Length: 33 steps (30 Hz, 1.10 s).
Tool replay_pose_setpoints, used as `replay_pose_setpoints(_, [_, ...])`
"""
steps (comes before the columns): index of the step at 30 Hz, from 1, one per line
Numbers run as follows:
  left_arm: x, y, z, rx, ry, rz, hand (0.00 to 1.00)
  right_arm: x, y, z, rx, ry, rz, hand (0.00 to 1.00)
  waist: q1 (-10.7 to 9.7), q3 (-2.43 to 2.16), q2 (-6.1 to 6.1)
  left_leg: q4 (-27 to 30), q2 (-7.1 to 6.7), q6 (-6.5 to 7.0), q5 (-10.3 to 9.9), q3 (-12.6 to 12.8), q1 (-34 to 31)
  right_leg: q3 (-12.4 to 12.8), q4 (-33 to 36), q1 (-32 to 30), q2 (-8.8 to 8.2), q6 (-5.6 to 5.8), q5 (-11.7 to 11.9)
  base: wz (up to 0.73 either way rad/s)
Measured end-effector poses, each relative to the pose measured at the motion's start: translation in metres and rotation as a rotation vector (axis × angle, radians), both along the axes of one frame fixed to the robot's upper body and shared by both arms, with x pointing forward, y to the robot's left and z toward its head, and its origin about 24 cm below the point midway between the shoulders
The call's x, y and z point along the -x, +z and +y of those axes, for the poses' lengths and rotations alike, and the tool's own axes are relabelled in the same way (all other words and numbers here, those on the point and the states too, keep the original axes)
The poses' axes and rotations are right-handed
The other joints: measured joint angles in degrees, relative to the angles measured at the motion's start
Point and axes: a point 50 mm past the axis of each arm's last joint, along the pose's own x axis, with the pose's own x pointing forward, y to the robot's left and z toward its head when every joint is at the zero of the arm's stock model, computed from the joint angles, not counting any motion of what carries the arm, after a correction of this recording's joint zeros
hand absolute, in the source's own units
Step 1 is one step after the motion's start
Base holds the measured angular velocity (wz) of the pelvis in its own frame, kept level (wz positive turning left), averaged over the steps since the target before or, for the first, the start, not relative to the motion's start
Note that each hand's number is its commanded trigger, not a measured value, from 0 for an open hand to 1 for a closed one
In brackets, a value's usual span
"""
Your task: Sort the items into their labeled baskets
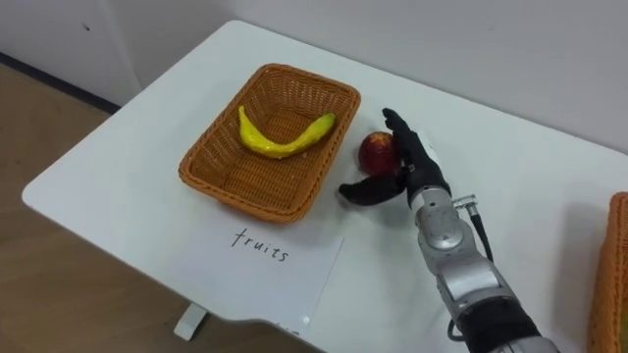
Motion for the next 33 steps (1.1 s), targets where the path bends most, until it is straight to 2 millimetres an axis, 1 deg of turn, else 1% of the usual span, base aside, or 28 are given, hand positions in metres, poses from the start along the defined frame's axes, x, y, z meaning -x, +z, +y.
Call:
replay_pose_setpoints(7, [-0.0001,0.0000,0.0000,0.001,0.000,0.000,0.00,0.0000,-0.0001,0.0000,0.002,0.002,0.002,0.00,0.00,-0.01,0.01,-0.01,-0.01,0.00,0.00,0.00,0.00,0.01,0.00,-0.01,-0.01,0.00,0.00,0.00])
replay_pose_setpoints(8, [-0.0001,0.0000,0.0000,0.002,-0.001,0.001,0.00,0.0000,-0.0002,0.0001,0.002,0.002,0.002,0.06,0.00,-0.01,0.01,0.01,-0.01,0.00,0.00,0.00,0.00,0.02,0.00,-0.01,-0.01,0.00,0.00,0.00])
replay_pose_setpoints(9, [0.0000,-0.0001,-0.0002,0.006,-0.001,0.002,0.00,0.0000,-0.0002,0.0002,0.001,0.005,0.003,0.76,-0.01,-0.02,0.02,0.04,-0.01,0.00,0.00,0.00,0.02,0.02,0.00,0.00,-0.01,0.00,0.00,0.00])
replay_pose_setpoints(10, [0.0000,-0.0002,-0.0004,0.009,-0.002,0.003,0.00,0.0001,-0.0003,0.0004,0.001,0.008,0.005,1.00,-0.01,-0.02,0.02,0.05,-0.01,0.00,0.00,0.01,0.05,0.03,0.00,0.02,-0.01,0.00,0.00,0.00])
replay_pose_setpoints(33, [-0.0036,-0.0002,0.0003,0.007,-0.002,0.002,0.00,-0.0002,-0.0024,-0.0023,0.007,0.002,0.016,1.00,0.06,-0.05,-0.01,-0.24,0.01,0.00,0.00,-0.05,0.59,-0.07,-0.09,0.15,0.01,0.00,0.00,0.00])
